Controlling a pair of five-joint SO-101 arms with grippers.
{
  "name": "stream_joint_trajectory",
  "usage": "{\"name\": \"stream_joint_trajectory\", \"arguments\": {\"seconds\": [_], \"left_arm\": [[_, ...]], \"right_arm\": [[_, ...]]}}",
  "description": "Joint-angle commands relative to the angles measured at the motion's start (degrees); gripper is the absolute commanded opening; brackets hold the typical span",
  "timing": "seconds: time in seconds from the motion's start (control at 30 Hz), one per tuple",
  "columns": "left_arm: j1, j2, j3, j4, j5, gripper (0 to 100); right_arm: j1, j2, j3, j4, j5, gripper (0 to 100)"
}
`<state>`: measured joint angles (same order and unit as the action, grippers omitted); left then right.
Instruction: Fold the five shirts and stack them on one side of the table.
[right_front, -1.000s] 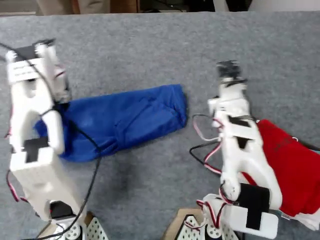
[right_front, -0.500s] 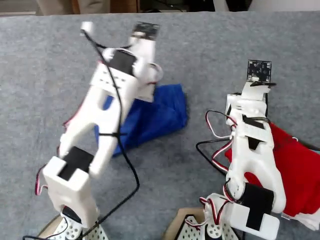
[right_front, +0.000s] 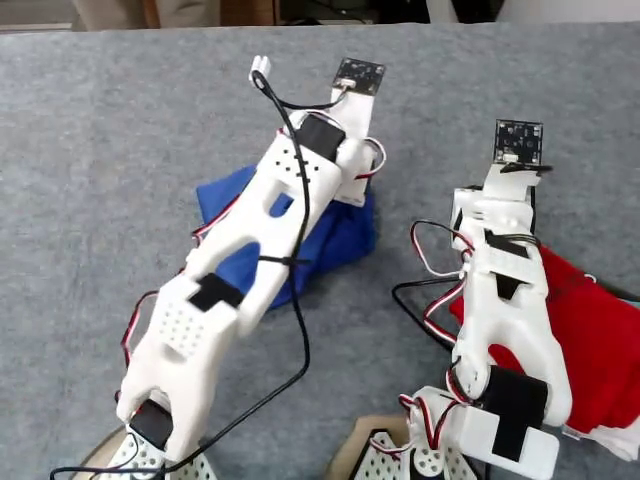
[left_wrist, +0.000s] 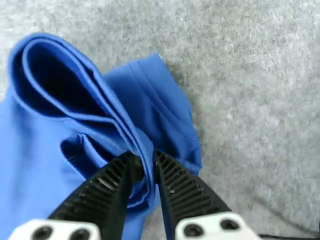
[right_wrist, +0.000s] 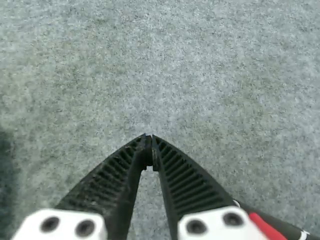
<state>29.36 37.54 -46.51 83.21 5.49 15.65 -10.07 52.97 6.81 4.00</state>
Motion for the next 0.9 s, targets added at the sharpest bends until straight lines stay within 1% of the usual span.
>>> {"name": "stream_joint_trajectory", "arguments": {"seconds": [0.0,0.07,0.13,0.17,0.2,0.3,0.33,0.37,0.4,0.5,0.6,0.7,0.73,0.77,0.87], "left_arm": [[0.6,2.4,-9.7,2.4,0.6,2],[0.4,4.4,-13.2,4.0,0.6,2],[0.2,5.8,-16.4,6.4,0.4,2],[0.2,6.3,-18.0,8.1,0.3,5],[0.2,6.5,-19.7,9.8,0.3,9],[-0.1,7.2,-24.0,14.4,0.4,26],[-0.5,7.2,-25.1,15.6,0.5,30],[-1.0,6.8,-26.3,16.4,0.6,32],[-1.1,6.6,-27.3,16.6,0.6,32],[-4.9,6.6,-31.5,16.8,0.6,27],[-11.4,6.8,-33.7,17.3,0.6,17],[-19.2,7.3,-32.9,17.6,0.6,2],[-21.9,7.3,-31.5,17.6,0.6,1],[-24.4,7.3,-29.5,17.6,0.6,3],[-30.7,7.1,-23.1,17.6,0.3,2]], "right_arm": [[0.1,-2.7,-2.5,-1.0,-0.5,0.5],[0.1,-2.7,-2.5,-1.0,-0.4,0.5],[0.0,-2.7,-2.9,1.0,1.3,0.5],[-0.1,-2.7,-3.1,1.8,1.7,0.5],[-0.7,-2.7,-3.5,2.3,1.9,0.5],[-1.5,-2.7,-3.4,2.3,2.4,0.5],[-1.5,-2.7,-3.4,2.3,2.4,0.5],[-1.5,-2.7,-3.4,2.3,2.4,0.5],[-1.5,-2.7,-3.4,2.4,2.4,0.5],[-1.7,-2.9,-3.4,2.5,3.2,0.5],[-3.5,-3.7,-5.9,7.0,7.4,0.5],[-7.8,-4.6,-11.6,17.3,12.6,0.5],[-9.6,-4.6,-14.3,21.6,14.5,0.5],[-11.8,-4.4,-17.3,25.8,16.8,0.5],[-17.7,-3.0,-27.1,37.1,21.3,0.5]]}}
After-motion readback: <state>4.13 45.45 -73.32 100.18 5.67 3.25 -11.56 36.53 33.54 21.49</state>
